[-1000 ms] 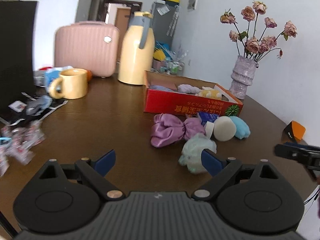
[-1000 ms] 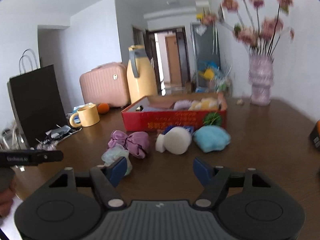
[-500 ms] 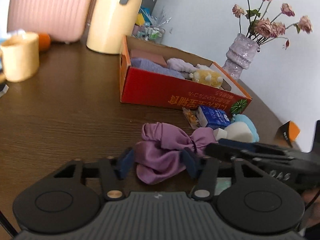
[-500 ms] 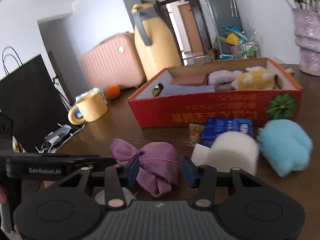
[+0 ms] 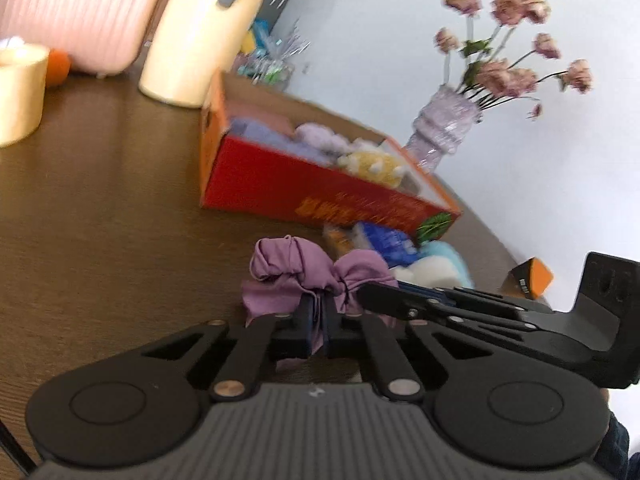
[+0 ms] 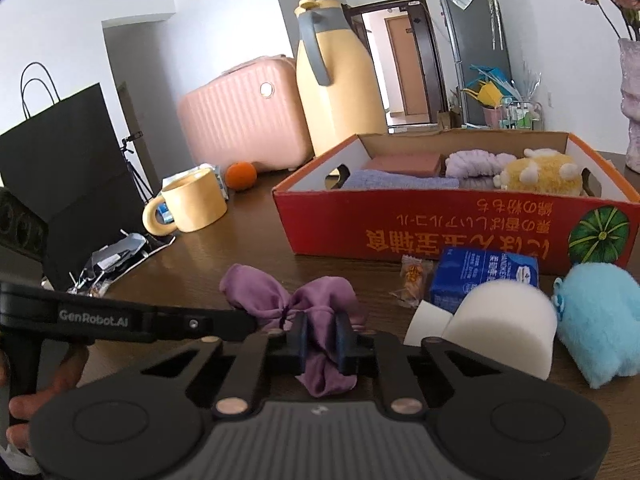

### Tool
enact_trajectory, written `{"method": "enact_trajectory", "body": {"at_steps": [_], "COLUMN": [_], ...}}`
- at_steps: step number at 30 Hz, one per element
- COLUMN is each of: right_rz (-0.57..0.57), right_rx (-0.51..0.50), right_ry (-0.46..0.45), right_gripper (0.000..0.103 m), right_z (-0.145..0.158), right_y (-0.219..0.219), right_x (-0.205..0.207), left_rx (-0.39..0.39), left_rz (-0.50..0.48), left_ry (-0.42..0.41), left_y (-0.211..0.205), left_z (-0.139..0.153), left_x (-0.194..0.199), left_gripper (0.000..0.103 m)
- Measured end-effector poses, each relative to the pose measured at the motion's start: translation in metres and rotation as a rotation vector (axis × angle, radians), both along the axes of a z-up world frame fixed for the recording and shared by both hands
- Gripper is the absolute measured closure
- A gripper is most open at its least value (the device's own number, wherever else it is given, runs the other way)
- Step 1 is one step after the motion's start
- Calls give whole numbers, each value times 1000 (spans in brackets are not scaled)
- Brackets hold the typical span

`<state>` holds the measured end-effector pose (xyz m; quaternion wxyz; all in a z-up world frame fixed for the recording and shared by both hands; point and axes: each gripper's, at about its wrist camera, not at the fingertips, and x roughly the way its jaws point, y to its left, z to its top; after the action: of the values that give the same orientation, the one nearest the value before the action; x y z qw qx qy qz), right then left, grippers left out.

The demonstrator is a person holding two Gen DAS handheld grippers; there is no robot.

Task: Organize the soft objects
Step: 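Close both grippers on the purple satin scrunchie and lift it, then carry the scrunchie into the box onto the washcloth and release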

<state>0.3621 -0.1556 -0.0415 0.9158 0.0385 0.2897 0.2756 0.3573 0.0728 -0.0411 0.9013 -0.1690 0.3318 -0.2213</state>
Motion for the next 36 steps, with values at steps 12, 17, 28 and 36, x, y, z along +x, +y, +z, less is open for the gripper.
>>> {"method": "enact_trajectory", "body": {"at_steps": [12,17,28,36], "right_rz": [-17,-20,-52,-73], "right_rx": [43,71,72,70], "right_ry": [-209,-199,-236,-263], "right_gripper": [92,92,92,92], "right_z": [77,80,83,92], "right_y": [-22,-34,-55,-56], "right_x": [-103,-159,-245,-251], "left_rx": [-22,-25,2,40], "left_rz": [-28,-36,-59,-62], "left_ry": [-200,-181,-225,-267], "left_y": [-20,-30,-52,-53], "left_z": [75,74,83,95], "left_x": [-121,-174,-235,-218], "left_gripper": [99,99,99,99]}}
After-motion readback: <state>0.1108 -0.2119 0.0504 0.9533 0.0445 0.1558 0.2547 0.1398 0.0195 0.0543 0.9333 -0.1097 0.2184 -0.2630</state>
